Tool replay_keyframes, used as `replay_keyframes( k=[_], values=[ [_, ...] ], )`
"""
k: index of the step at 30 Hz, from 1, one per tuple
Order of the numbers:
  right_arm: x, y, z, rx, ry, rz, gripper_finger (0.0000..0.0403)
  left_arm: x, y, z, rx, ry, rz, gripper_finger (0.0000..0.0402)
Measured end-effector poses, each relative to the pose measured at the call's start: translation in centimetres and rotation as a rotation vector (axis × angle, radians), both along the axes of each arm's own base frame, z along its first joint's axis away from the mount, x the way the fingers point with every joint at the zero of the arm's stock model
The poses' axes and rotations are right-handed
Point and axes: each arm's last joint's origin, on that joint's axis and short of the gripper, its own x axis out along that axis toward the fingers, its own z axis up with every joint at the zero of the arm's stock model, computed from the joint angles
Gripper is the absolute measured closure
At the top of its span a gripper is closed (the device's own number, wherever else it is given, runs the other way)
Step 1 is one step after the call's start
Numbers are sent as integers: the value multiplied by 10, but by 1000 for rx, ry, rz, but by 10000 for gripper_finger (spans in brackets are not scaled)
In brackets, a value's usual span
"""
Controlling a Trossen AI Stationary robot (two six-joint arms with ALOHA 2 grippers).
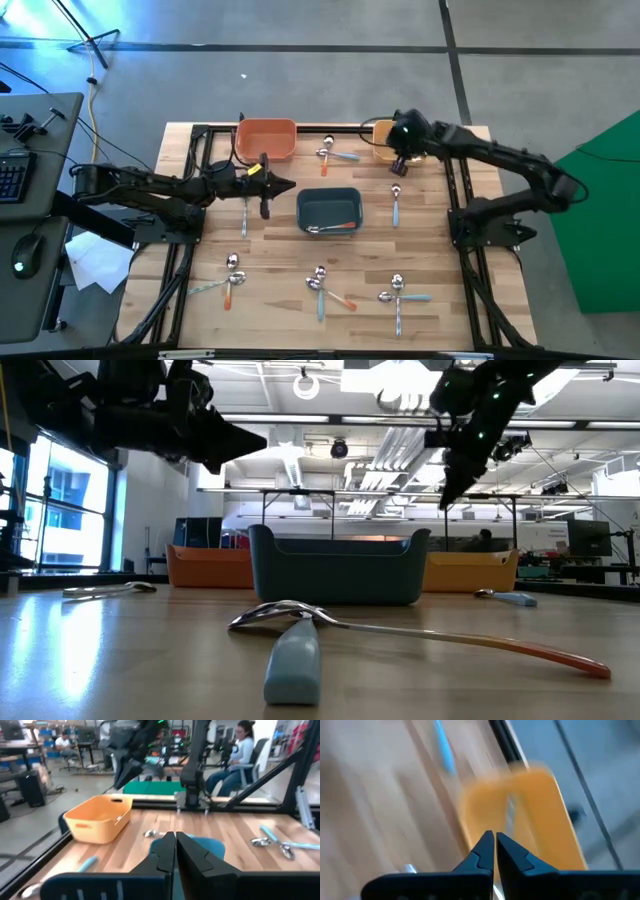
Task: Sort silverware by color (type)
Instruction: Put the blue spoon into the orange bin
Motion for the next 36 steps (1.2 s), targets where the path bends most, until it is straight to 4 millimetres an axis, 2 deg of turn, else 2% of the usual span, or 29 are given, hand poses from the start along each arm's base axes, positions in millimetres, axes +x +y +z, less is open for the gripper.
replay_keyframes(
  k=[4, 10, 17, 20, 27, 30, 36],
  values=[
    [-3, 25, -7, -54, -264, 88, 402, -3, -6, 2, -7, 101, 28, 399],
    [-13, 60, -36, -81, -599, 184, 402, -6, -25, 13, -5, 320, 34, 401],
    [-27, 93, -67, -52, -850, 284, 403, -13, -56, 31, -60, 600, 85, 401],
    [-30, 102, -71, -54, -910, 327, 403, -18, -69, 38, -92, 663, 96, 401],
    [-25, 120, -60, -8, -968, 401, 403, -24, -96, 47, -153, 690, 14, 401],
    [-23, 135, -61, 28, -937, 452, 403, -24, -106, 45, -164, 690, -6, 401],
    [-28, 168, -72, 53, -836, 423, 403, -12, -121, 38, -115, 637, 47, 401]
  ],
)
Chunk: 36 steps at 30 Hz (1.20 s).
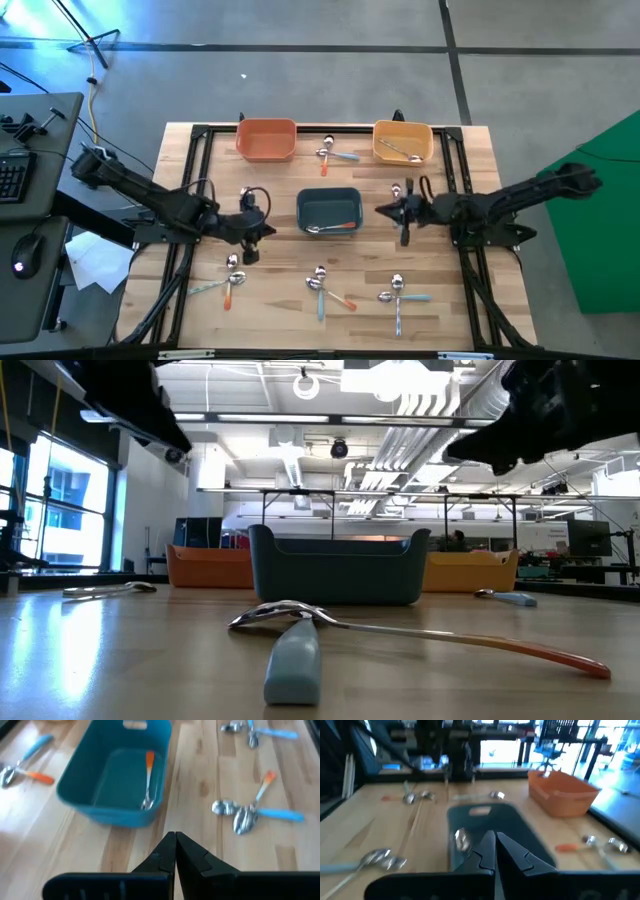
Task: Sort silverware by color (type)
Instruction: Put the blue spoon into the orange bin
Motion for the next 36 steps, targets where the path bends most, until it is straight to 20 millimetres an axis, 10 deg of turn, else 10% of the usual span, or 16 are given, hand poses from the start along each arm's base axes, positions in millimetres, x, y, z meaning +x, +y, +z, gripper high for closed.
replay_keyframes(
  k=[14, 25, 36],
  values=[
    [-3, 85, 38, 224, 705, 16, 318, 30, -25, 6, -39, -258, -78, 401],
    [-10, 176, -2, 306, 1104, -23, 237, 31, -23, 7, 3, -301, 38, 401],
    [7, 195, -50, 251, 1311, -84, 244, 32, -22, 9, 2, -325, 72, 401]
  ],
)
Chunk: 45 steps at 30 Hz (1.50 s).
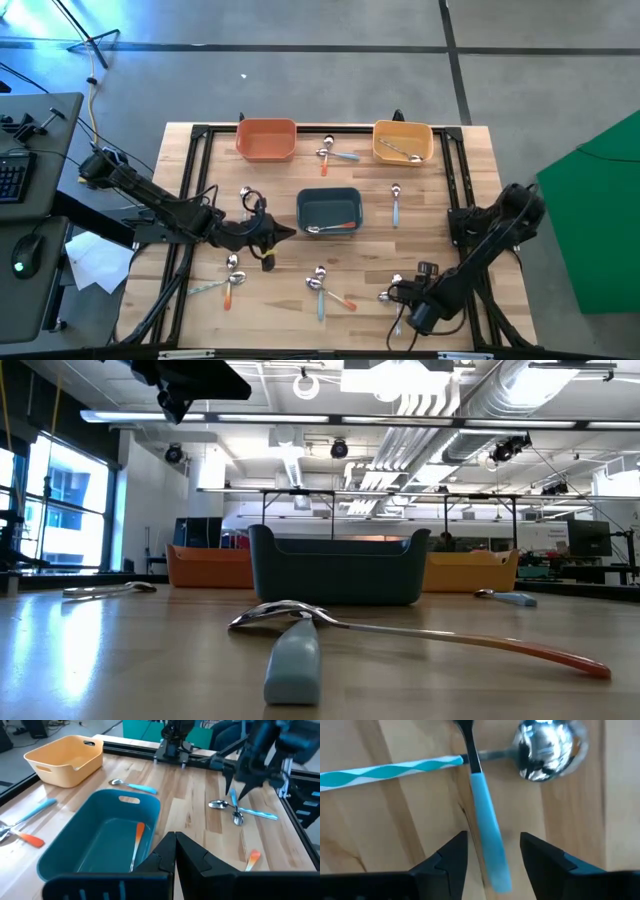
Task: Sort silverware by color (type)
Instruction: Put the blue spoon into the orange bin
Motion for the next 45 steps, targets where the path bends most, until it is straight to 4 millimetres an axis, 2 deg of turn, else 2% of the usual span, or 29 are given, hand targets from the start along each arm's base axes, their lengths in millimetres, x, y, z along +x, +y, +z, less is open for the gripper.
replay_keyframes(
  k=[6, 10, 13, 19, 23, 29, 32, 36, 39, 45],
  values=[
    [2, 3, -4, 20, 23, 33, 317, 0, 0, 1, 4, -15, 37, 401],
    [2, 3, -3, 31, 22, 39, 373, -3, -7, 0, 12, -9, -10, 401],
    [3, 4, -4, 51, 20, 56, 373, -4, -10, 0, 33, -50, -6, 401],
    [3, 4, 4, 110, 16, 53, 372, -7, -4, -14, 26, -114, -13, 401],
    [1, 0, 21, 131, -49, 55, 373, -9, 0, -23, 11, -161, 1, 401],
    [-4, -16, 56, 119, -188, 57, 370, -10, 7, -26, 29, -187, 49, 401],
    [-7, -27, 76, 74, -310, 91, 371, -10, 7, -24, 20, -216, 43, 401],
    [0, -45, 96, -27, -516, 143, 371, -9, 5, -17, 58, -265, -19, 401],
    [10, -59, 96, -108, -642, 195, 371, -8, 4, -12, 88, -306, -67, 400],
    [44, -93, 79, -206, -940, 273, 371, -1, 9, -14, 97, -332, -63, 385]
  ],
)
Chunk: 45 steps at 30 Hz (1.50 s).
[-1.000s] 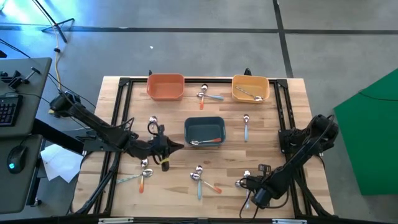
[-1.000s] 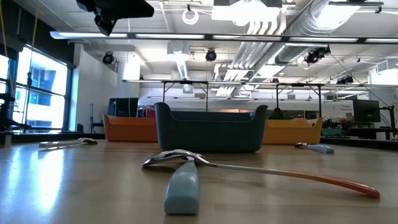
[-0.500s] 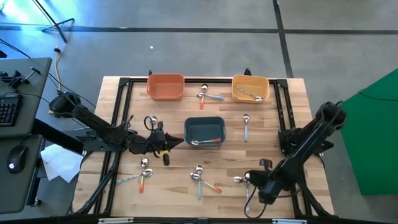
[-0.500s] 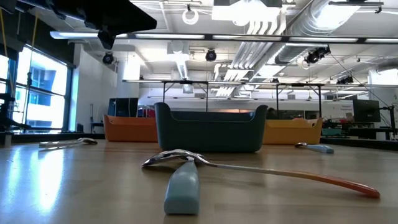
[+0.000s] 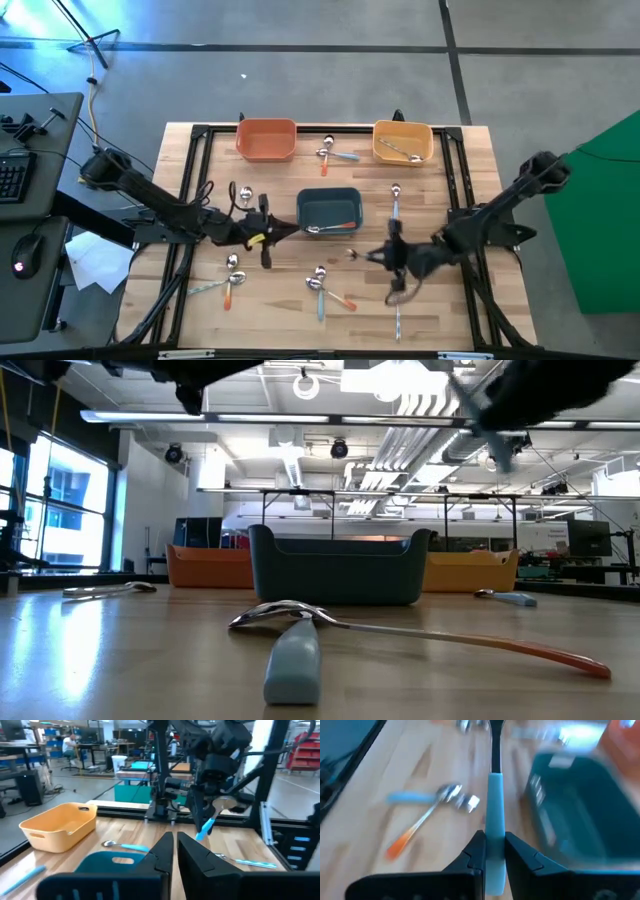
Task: Sort silverware by color (type)
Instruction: Put the blue spoon into the orange bin
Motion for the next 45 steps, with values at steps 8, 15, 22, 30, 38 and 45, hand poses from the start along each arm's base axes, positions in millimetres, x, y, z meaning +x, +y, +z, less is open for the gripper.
replay_keyframes(
  k=[8, 15, 22, 30, 38, 45],
  values=[
    [39, -46, 28, -91, -320, 150, 371, 24, 3, 6, -7, -150, -85, 325],
    [52, -70, 53, -142, -479, 201, 371, 56, 3, 19, 94, -175, -31, 255],
    [55, -75, 51, -131, -479, 206, 371, 86, 5, 35, 202, -203, 4, 241],
    [58, -74, 47, -111, -471, 201, 371, 98, 9, 44, 211, -248, -91, 259],
    [58, -74, 48, -111, -478, 198, 371, 98, 9, 43, 237, -241, -94, 362],
    [58, -75, 45, -105, -449, 196, 350, 95, 10, 45, 275, -187, -86, 394]
  ],
)
